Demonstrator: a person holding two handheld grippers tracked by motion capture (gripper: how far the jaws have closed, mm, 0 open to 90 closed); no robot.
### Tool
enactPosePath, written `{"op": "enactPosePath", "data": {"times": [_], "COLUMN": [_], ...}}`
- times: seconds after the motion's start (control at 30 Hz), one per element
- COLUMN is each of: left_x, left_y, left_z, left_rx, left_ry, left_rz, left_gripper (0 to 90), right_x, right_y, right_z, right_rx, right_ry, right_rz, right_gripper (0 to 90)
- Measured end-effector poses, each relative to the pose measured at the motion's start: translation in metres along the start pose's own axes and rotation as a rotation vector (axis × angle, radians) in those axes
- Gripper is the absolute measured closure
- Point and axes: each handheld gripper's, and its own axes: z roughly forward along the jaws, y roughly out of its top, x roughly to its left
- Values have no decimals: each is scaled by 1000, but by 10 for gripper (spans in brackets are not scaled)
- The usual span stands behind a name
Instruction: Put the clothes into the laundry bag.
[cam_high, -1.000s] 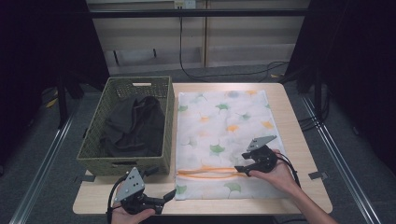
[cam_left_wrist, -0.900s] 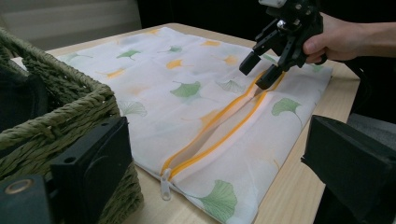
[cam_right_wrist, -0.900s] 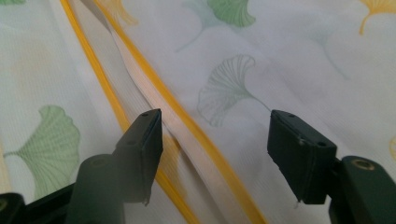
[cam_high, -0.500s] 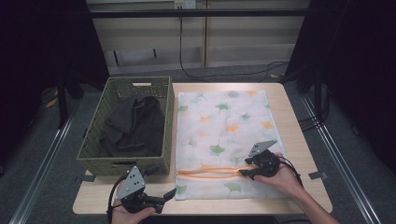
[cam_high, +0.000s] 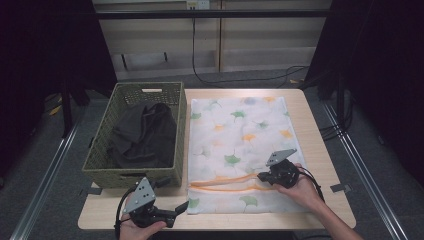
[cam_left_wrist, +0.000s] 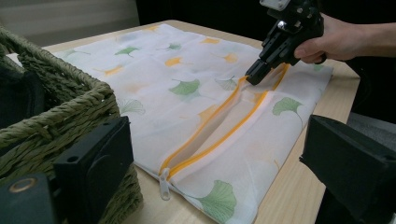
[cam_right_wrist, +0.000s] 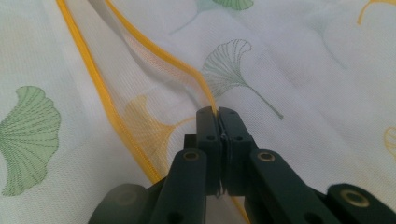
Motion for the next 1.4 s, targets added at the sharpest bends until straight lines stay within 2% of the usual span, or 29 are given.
{"op": "enactPosePath", "data": {"times": [0.07, 0.23, 0.27, 0.3, 0.33, 0.5, 0.57, 0.6, 0.7, 0.87, 1.0, 1.27, 1.37, 1.4], "left_x": [0, 0, 0, 1, 0, 0, 0, 0, -1, -1, 0, 0, 0, 0], "left_y": [0, 0, 0, 0, 0, 0, 0, 0, 1, 0, 0, -1, -1, -1], "left_z": [0, 0, 0, 1, 0, 0, 0, 0, 0, -1, -2, -2, -1, -1], "left_rx": [0, 8, 6, -5, 5, 3, 3, 5, 7, 7, 7, 5, 7, 8], "left_ry": [-1, 0, -6, -19, 2, 3, 4, 4, 7, 6, 10, 12, 9, 8], "left_rz": [2, 12, 11, 9, 11, 4, 5, 9, 14, 11, 15, 3, 4, 9], "left_gripper": [82, 83, 83, 83, 84, 85, 88, 88, 89, 91, 92, 95, 95, 95], "right_x": [0, -3, -3, -3, -3, -3, -5, -5, -8, -10, -11, -14, -18, -18], "right_y": [0, 3, 4, 5, 5, 9, 11, 11, 15, 19, 27, 37, 43, 43], "right_z": [-1, -4, -5, -5, -6, -13, -19, -19, -26, -32, -43, -55, -62, -62], "right_rx": [-5, -57, -50, -71, -84, -132, -181, -181, -229, -267, -329, -389, -436, -436], "right_ry": [-6, 5, -16, -12, -7, -34, -47, -47, -61, -71, -87, -102, -112, -112], "right_rz": [5, 20, 24, 20, 24, 35, 45, 45, 60, 70, 78, 71, 85, 85], "right_gripper": [884, 890, 892, 892, 893, 895, 895, 895, 896, 896, 897, 897, 897, 897]}}
